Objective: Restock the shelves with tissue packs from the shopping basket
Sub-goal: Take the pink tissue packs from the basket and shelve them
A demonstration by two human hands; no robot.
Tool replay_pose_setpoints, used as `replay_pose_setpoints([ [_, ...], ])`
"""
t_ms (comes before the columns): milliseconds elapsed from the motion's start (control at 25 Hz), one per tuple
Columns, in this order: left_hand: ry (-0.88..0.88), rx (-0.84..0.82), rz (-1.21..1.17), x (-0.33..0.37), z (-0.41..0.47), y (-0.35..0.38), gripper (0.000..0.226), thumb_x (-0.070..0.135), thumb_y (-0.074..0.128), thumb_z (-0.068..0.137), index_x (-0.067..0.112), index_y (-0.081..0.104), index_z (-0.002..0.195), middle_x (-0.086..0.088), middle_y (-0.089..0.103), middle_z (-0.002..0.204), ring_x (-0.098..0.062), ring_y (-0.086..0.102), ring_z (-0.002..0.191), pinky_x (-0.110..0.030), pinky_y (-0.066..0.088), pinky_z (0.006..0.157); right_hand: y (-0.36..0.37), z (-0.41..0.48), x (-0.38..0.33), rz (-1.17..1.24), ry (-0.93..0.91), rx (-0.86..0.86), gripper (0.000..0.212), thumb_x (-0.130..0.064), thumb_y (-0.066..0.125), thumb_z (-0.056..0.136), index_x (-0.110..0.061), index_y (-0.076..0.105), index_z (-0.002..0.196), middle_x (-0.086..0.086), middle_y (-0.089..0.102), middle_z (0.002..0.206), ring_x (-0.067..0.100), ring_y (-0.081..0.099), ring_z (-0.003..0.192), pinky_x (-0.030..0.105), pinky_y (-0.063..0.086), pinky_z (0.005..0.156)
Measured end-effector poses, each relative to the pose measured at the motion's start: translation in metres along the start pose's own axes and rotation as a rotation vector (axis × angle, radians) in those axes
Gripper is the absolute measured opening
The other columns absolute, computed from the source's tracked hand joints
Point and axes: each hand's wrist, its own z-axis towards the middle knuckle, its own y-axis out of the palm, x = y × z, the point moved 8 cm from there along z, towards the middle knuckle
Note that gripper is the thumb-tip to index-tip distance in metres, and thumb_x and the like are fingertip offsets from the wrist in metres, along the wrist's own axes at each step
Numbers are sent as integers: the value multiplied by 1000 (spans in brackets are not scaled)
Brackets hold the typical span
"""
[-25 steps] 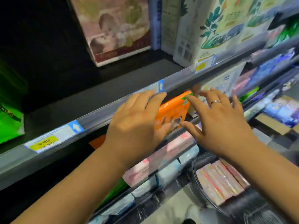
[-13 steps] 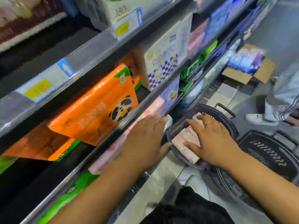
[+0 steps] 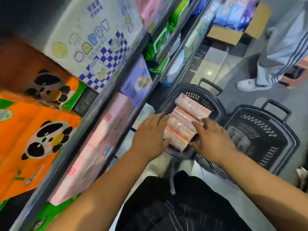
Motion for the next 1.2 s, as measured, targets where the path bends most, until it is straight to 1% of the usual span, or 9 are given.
replay_pose_setpoints([
  [280, 144, -101, 59, -9, 130, 82, 77, 38, 65, 86, 14, 29, 149, -14, 34, 151, -31, 32, 138, -40, 26, 113, 58, 90, 65, 74, 129, -41, 78, -51, 57, 88, -26, 20, 152, 12, 27, 150, 33, 25, 139, 46, 30, 109],
  [400, 217, -163, 117, -20, 185, 143, 81, 41, 65, 85, 14, 24, 150, -12, 32, 151, -29, 31, 139, -35, 22, 116, 100, 136, 94, 119, 201, -72, 78, -51, 61, 85, -25, 25, 150, 13, 28, 149, 35, 26, 138, 48, 32, 108],
  [560, 359, -240, 285, -39, 255, 229, 86, 47, 60, 85, 14, 16, 150, -13, 29, 152, -28, 29, 139, -36, 22, 117, 168, 194, 131, 134, 303, -102, 84, -52, 63, 84, -19, 22, 150, 17, 27, 148, 37, 29, 136, 47, 35, 105],
  [680, 388, -223, 312, -55, 302, 268, 82, 42, 62, 84, 13, 20, 149, -14, 30, 151, -27, 31, 138, -34, 23, 116, 207, 234, 159, 145, 375, -90, 84, -49, 66, 83, -15, 25, 148, 21, 28, 146, 41, 32, 133, 47, 37, 103],
  [760, 386, -271, 329, -68, 328, 299, 84, 44, 61, 86, 15, 16, 150, -15, 24, 155, -29, 26, 142, -36, 21, 118, 228, 260, 173, 157, 400, -68, 86, -48, 69, 80, -13, 27, 146, 24, 30, 145, 43, 33, 131, 48, 38, 101],
  [880, 396, -299, 351, -75, 362, 342, 89, 44, 64, 85, 15, 12, 151, -15, 18, 157, -30, 21, 144, -37, 18, 119, 256, 297, 195, 161, 432, -7, 96, -48, 73, 76, -11, 20, 148, 26, 20, 151, 43, 23, 138, 50, 32, 110],
  [1000, 417, -271, 397, -72, 387, 375, 92, 41, 65, 84, 12, 8, 151, -17, 14, 157, -33, 17, 145, -40, 17, 120, 281, 324, 210, 168, 462, 32, 102, -60, 64, 79, -14, 9, 152, 22, 10, 158, 40, 11, 145, 52, 22, 116],
  [1080, 431, -262, 442, -74, 401, 398, 94, 41, 65, 84, 13, 4, 151, -18, 11, 158, -35, 13, 146, -44, 17, 119, 297, 337, 217, 154, 482, 53, 104, -63, 62, 80, -16, 3, 153, 18, 8, 159, 38, 5, 147, 52, 18, 118],
  [1200, 415, -240, 424, -81, 413, 415, 93, 37, 62, 86, 22, -2, 152, -13, 5, 160, -34, 5, 147, -46, 13, 119, 308, 344, 222, 128, 513, 117, 107, -55, 69, 79, -20, -1, 152, 17, 12, 156, 39, 5, 145, 49, 20, 116],
])
